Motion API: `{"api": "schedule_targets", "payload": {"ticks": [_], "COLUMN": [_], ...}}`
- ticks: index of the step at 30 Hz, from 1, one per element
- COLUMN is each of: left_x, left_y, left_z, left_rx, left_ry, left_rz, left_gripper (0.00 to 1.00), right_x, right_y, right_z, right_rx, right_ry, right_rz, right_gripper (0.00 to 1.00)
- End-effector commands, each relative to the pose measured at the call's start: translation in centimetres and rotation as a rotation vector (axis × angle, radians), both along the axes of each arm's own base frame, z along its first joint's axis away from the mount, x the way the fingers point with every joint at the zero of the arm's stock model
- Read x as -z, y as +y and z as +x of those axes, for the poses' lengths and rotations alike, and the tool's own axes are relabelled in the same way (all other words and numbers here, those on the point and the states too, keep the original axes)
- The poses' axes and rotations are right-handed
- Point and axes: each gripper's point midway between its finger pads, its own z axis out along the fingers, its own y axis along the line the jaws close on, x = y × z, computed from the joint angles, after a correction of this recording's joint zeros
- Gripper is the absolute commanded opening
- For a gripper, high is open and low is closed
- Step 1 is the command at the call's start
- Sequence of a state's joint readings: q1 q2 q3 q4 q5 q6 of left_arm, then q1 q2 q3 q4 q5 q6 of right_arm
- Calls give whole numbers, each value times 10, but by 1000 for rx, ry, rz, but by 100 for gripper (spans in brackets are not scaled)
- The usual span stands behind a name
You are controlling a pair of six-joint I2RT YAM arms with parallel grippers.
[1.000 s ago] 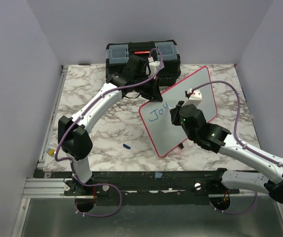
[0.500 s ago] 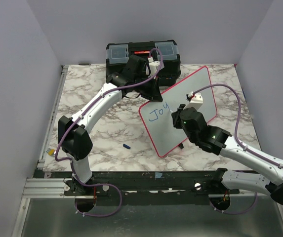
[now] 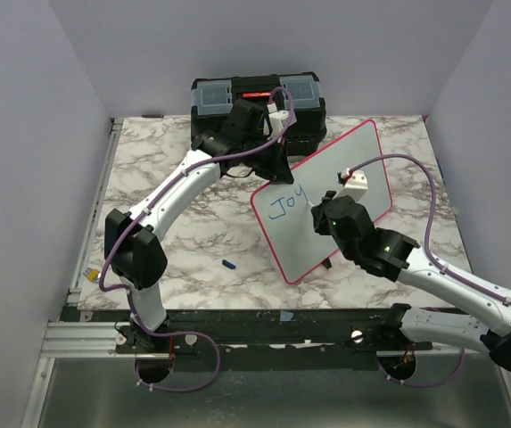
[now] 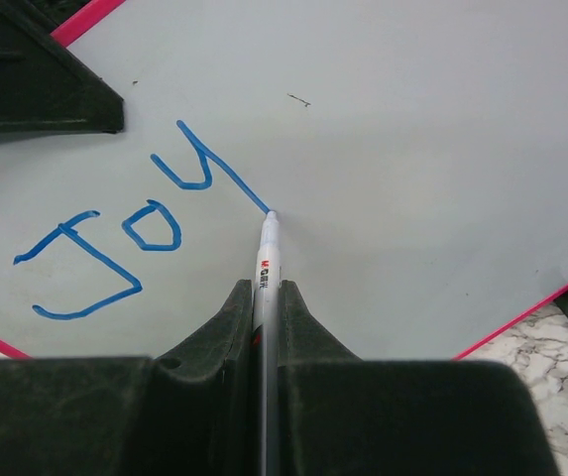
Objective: Write a sentence on the whiteboard
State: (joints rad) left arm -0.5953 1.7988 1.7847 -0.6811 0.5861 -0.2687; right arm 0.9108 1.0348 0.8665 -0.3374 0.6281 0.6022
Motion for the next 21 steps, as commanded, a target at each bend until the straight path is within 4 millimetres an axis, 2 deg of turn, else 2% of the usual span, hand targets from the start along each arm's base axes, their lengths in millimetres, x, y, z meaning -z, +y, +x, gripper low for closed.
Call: {"api": "schedule_targets", "payload": {"ticks": [1,10,21], "left_x": [-9,-8,-7], "left_y": [-6,-4,-4], "left_z": [-22,-23,-22], "left_rx": [59,59,59], "left_ry": [-14,-18,-19], "left_rz": [7,11,12], "left_gripper": [0,0,0], "right_x": [21,5,-7], "right_y": [11,26,26], "right_z": [-10,-10,-7], "right_rx": [-69,-126,-119], "right_ry": [73,47,26], "right_rz": [-1,58,56], "right_gripper": [1,1,1]}}
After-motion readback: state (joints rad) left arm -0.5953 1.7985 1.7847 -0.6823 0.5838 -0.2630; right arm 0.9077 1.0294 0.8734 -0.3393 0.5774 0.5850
